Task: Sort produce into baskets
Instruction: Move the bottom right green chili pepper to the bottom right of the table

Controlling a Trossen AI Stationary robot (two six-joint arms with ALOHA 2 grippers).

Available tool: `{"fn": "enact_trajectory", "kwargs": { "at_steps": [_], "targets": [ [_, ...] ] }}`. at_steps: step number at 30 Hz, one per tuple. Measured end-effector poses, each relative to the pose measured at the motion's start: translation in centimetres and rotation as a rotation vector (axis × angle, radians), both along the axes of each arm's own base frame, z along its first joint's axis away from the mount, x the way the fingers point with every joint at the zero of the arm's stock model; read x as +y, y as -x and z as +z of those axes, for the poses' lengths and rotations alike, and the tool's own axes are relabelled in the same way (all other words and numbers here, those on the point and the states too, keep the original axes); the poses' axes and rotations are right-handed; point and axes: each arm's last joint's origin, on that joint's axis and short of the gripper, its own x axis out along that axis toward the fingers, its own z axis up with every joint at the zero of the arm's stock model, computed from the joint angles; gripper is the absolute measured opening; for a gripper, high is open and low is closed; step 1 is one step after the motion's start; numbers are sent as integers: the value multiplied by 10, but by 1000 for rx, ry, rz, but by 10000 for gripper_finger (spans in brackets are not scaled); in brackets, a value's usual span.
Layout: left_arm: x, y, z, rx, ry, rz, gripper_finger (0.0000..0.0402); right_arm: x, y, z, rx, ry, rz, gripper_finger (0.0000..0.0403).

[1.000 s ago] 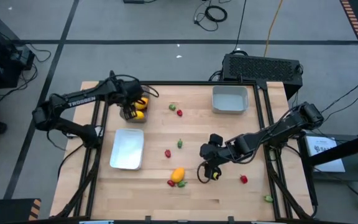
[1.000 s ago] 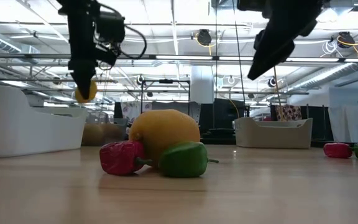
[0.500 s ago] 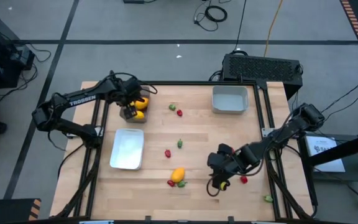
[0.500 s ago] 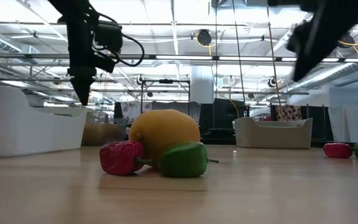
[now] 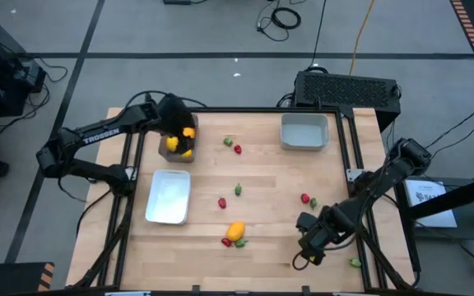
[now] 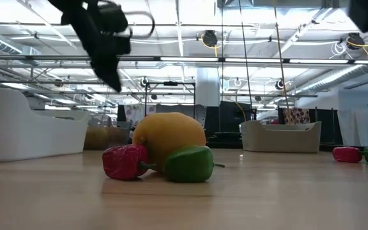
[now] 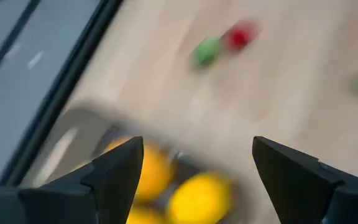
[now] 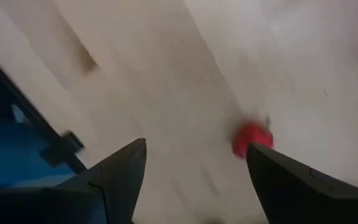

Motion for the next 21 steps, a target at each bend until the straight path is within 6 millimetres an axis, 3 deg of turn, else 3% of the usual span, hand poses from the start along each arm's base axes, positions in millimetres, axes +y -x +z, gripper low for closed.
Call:
{"fn": "enact_trajectory", "kwargs": {
  "at_steps": [5,9,15,21],
  "targets": [
    [-24,-18,13,-373,84,-223,309,12,14,0,104,-46,-67,267],
    [-51,-35,11,-541,87,-350,309,24,28,-1,126,-34,-49,267],
    [-83,-48,9,-582,93,-490,309,39,46,-12,187,44,36,267],
    [-95,-51,10,-585,66,-500,309,52,47,-38,329,44,123,267]
  ]
}}
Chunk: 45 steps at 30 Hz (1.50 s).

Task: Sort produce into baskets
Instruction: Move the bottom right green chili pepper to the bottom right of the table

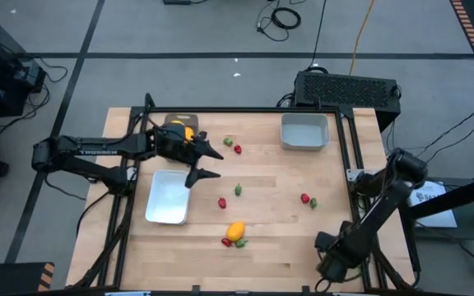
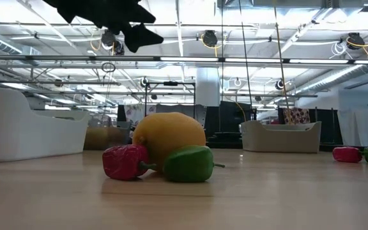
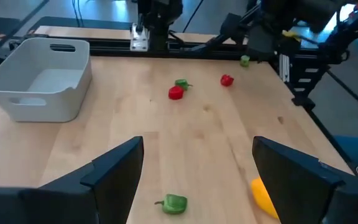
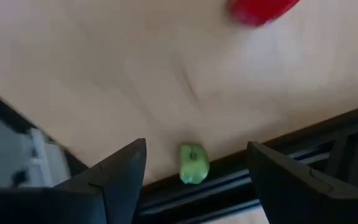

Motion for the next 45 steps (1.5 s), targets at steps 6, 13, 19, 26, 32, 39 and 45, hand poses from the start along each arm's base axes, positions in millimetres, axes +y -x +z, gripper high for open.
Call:
{"fn": "enact_trajectory", "kwargs": {
  "at_steps": [6,13,19,26,32,39,45],
  "targets": [
    [0,0,0,3,-8,21,309,10,-2,-33,185,-31,69,267],
    [0,0,0,8,11,31,309,15,-2,-58,332,-91,125,267],
    [0,0,0,10,21,35,309,16,0,-72,374,-80,183,265],
    [0,0,0,10,21,35,309,19,6,-75,415,-95,201,218],
    [0,0,0,10,21,34,309,18,4,-75,423,-110,190,147],
    [-1,0,0,11,28,36,309,15,-8,-76,391,-160,160,77],
    [-1,0,0,12,29,36,309,7,-20,-76,377,-177,126,75]
  ]
}}
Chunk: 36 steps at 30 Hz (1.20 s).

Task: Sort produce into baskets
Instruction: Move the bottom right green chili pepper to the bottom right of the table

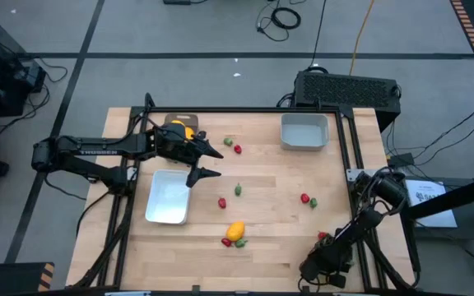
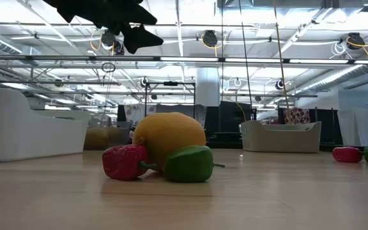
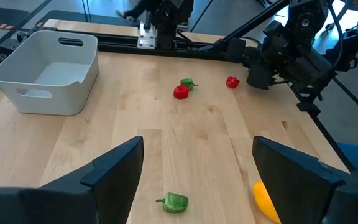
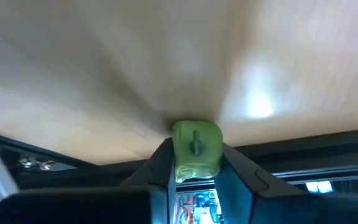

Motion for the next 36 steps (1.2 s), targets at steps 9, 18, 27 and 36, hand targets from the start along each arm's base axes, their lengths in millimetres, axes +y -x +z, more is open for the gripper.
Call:
{"fn": "enact_trajectory", "kwargs": {
  "at_steps": [9,18,27,36],
  "targets": [
    [0,0,0,0,0,0,309,-23,-35,-2,-91,-78,-64,113],
    [-3,0,0,4,0,-11,309,-51,-66,1,-176,-148,-91,116],
    [-5,0,-1,18,-4,-21,309,-66,-98,15,-324,-251,-23,116],
    [-5,2,-5,55,-8,-26,309,-74,-98,26,-234,-192,-53,116]
  ]
}}
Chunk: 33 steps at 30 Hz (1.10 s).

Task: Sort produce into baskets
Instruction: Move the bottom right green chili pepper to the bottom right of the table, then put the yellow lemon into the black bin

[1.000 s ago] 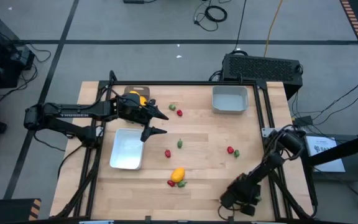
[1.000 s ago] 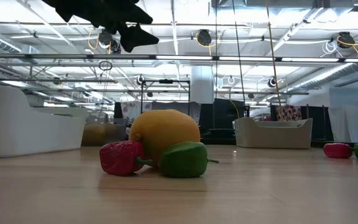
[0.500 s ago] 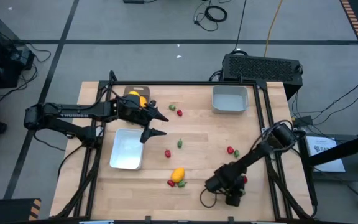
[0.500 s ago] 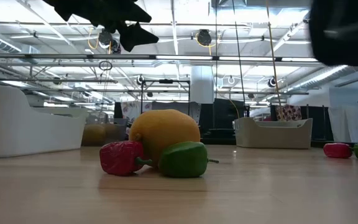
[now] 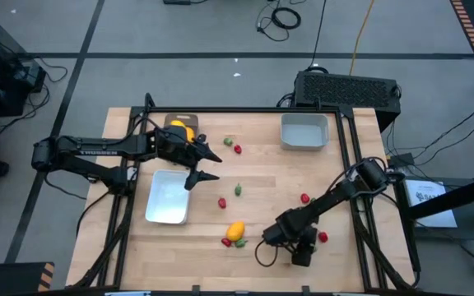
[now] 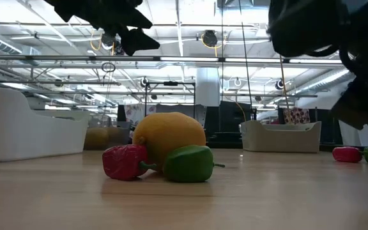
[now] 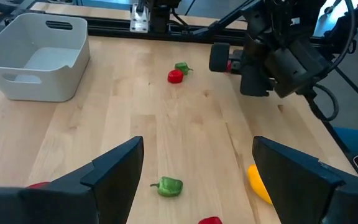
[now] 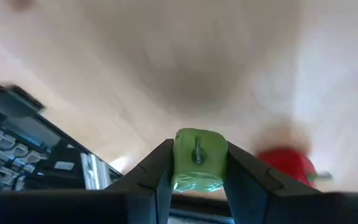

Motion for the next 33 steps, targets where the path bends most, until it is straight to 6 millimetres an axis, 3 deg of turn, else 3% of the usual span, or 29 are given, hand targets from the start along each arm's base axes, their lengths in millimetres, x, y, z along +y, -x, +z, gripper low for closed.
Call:
{"fn": "enact_trajectory", "kwargs": {
  "at_steps": [10,22,26,33],
  "targets": [
    [0,0,0,1,-7,-4,309,-3,9,3,89,33,17,124],
    [0,0,0,2,-4,-2,309,-10,14,9,120,66,71,213],
    [0,0,-1,16,36,16,309,-11,17,23,12,151,122,216],
    [-15,-1,-2,55,113,38,309,-13,30,68,-250,362,103,211]
  ]
}}
